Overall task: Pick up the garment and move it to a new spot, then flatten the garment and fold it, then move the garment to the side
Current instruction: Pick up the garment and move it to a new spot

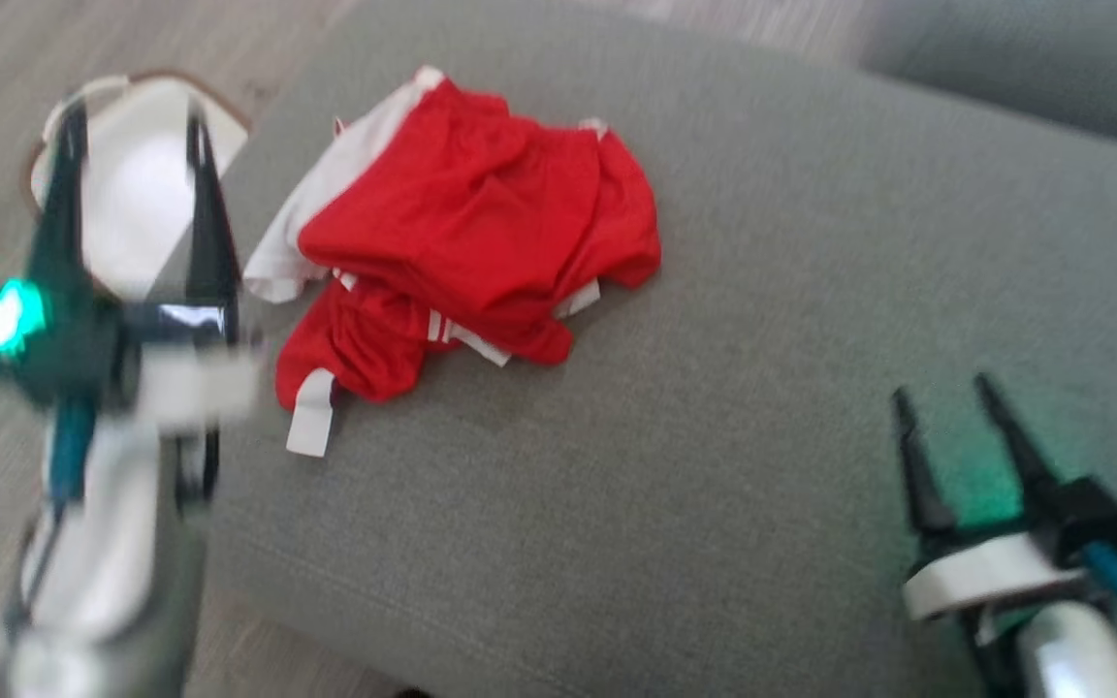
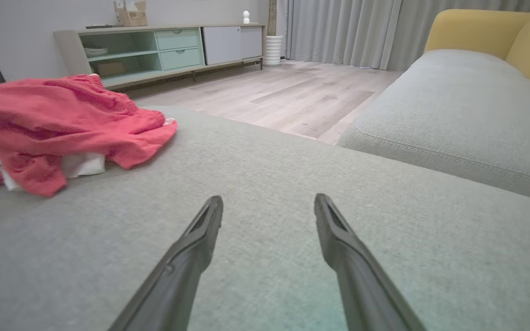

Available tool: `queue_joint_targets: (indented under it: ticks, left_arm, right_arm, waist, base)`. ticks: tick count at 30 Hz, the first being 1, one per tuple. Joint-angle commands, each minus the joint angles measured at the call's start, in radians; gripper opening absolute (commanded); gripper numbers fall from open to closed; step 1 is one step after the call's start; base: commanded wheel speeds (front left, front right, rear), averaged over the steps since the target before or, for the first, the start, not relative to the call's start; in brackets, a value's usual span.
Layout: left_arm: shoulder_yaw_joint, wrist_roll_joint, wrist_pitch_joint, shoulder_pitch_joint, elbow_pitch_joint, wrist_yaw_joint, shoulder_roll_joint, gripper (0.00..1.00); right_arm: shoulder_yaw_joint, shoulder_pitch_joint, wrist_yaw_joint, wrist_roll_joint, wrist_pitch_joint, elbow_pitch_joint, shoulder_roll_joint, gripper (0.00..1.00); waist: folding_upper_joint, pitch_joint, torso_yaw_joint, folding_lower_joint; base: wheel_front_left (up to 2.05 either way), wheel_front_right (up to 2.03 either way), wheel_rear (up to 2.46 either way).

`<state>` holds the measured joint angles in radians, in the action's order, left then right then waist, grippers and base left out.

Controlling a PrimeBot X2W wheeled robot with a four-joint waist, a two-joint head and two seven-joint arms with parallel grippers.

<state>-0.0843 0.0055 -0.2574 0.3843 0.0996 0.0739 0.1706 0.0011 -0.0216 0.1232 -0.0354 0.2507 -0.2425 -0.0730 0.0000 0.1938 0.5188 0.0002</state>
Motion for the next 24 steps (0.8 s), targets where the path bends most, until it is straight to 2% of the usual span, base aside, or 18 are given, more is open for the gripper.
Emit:
queue_joint_targets:
  ticks: [1,3,5,7,10,14,17,22,23,24]
  left_arm:
    - [0.024,0.010,-0.004,0.092,-0.006,-0.009,0.034,1.00]
    - [0.000,0.007,0.040,0.214,0.072,-0.047,0.040,1.00]
    - [-0.017,-0.023,0.162,0.332,0.190,-0.098,0.027,1.00]
    - [-0.027,-0.048,0.283,0.447,0.304,-0.130,0.016,1.00]
    - [-0.028,-0.083,0.409,0.584,0.459,-0.151,-0.003,1.00]
    - [-0.037,-0.128,0.540,0.690,0.652,-0.176,-0.026,1.00]
    - [-0.041,-0.176,0.597,0.725,0.763,-0.192,-0.045,1.00]
    - [-0.070,-0.218,0.630,0.731,0.888,-0.202,-0.046,1.00]
    - [-0.079,-0.220,0.628,0.731,0.905,-0.203,-0.040,0.32]
    - [-0.090,-0.219,0.620,0.733,0.917,-0.203,-0.034,0.00]
  right_arm:
    - [0.014,-0.043,0.008,-0.009,0.011,0.039,-0.034,1.00]
    - [0.006,-0.056,0.008,-0.014,0.011,0.053,-0.068,1.00]
    - [0.003,-0.065,0.008,-0.018,0.011,0.066,-0.102,1.00]
    - [0.011,-0.070,0.008,-0.021,0.011,0.078,-0.131,1.00]
    - [0.017,-0.076,0.008,-0.020,0.011,0.098,-0.167,1.00]
    - [0.015,-0.081,0.008,-0.020,0.011,0.126,-0.204,1.00]
    - [0.017,-0.090,0.008,-0.020,0.011,0.142,-0.224,1.00]
    - [0.014,-0.112,0.008,-0.019,0.011,0.162,-0.233,1.00]
    - [0.012,-0.114,0.008,-0.020,0.011,0.166,-0.231,1.00]
    - [0.007,-0.115,0.008,-0.020,0.011,0.170,-0.229,1.00]
  waist:
    - [0.0000,0.087,0.004,-0.0002]
    - [0.0000,0.131,0.004,-0.0002]
    - [0.0000,0.166,0.003,-0.0002]
    - [0.0000,0.196,-0.004,-0.0002]
    - [0.0000,0.231,-0.021,-0.0002]
    - [0.0000,0.275,-0.039,-0.0002]
    - [0.0000,0.302,-0.058,-0.0002]
    - [0.0000,0.331,-0.083,-0.0002]
    - [0.0000,0.334,-0.086,-0.0002]
    - [0.0000,0.335,-0.089,-0.0002]
  base:
    - [0.00,0.00,0.00]
    - [0.00,0.00,0.00]
    - [0.00,0.00,0.00]
    - [0.00,0.00,0.00]
    - [0.00,0.00,0.00]
    - [0.00,0.00,0.00]
    - [0.00,0.00,0.00]
    - [0.00,0.00,0.00]
    - [0.00,0.00,0.00]
    - [0.00,0.00,0.00]
